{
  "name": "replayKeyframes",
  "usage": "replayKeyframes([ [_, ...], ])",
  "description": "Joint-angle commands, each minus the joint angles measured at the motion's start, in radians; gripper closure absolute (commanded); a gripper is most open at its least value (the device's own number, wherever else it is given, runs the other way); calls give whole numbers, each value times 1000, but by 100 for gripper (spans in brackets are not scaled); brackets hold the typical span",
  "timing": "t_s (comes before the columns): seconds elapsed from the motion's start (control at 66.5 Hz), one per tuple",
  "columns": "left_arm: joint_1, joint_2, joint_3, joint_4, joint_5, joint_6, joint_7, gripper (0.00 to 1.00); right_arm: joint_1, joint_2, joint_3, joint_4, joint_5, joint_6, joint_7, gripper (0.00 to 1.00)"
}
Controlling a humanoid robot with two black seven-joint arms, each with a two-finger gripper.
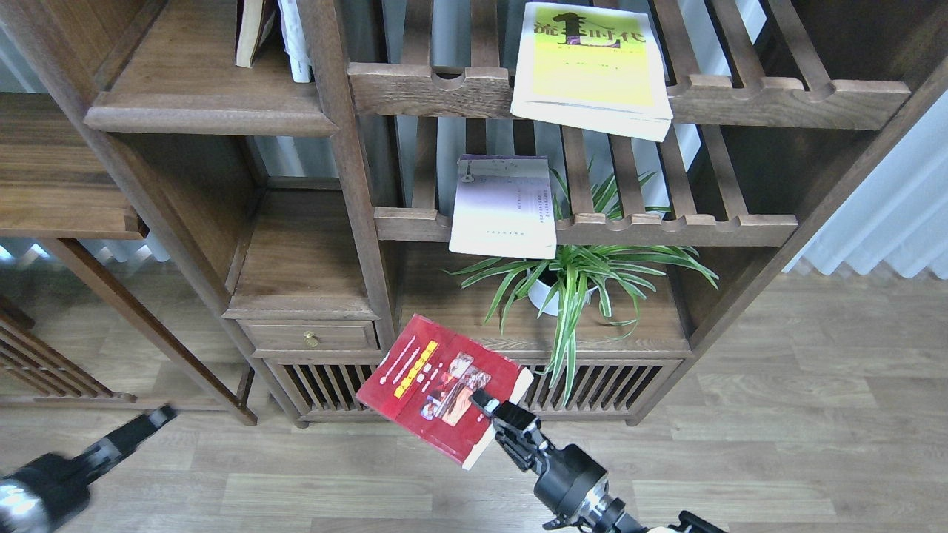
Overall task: Organize books on shelf
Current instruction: 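Bring the left gripper up to the red book's edge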
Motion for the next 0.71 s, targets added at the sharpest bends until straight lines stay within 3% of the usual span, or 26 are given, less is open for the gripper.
replayKeyframes([
  [0.0, 103, -294, -199, -132, -126, -30, 142, 5, -69, 44, 66, 55, -42, 0, -7, 95],
  [0.12, 175, -268, -201, -150, -232, -30, 150, 3, -90, 44, 84, 100, -60, 0, -7, 95],
  [0.27, 183, -182, -195, -153, -316, -30, 150, 3, -89, 44, 98, 106, -60, 0, -7, 95],
  [0.526, 201, 22, -118, -153, -444, -30, 150, 2, -90, 44, 90, 106, -60, 0, -8, 95],
  [0.601, 190, 152, -67, -150, -581, -30, 150, 3, -99, 44, 80, 104, -63, 0, -20, 95],
  [0.691, 141, 194, -47, -138, -611, -30, 150, 5, -99, 44, 77, 101, -70, 0, -42, 95],
])
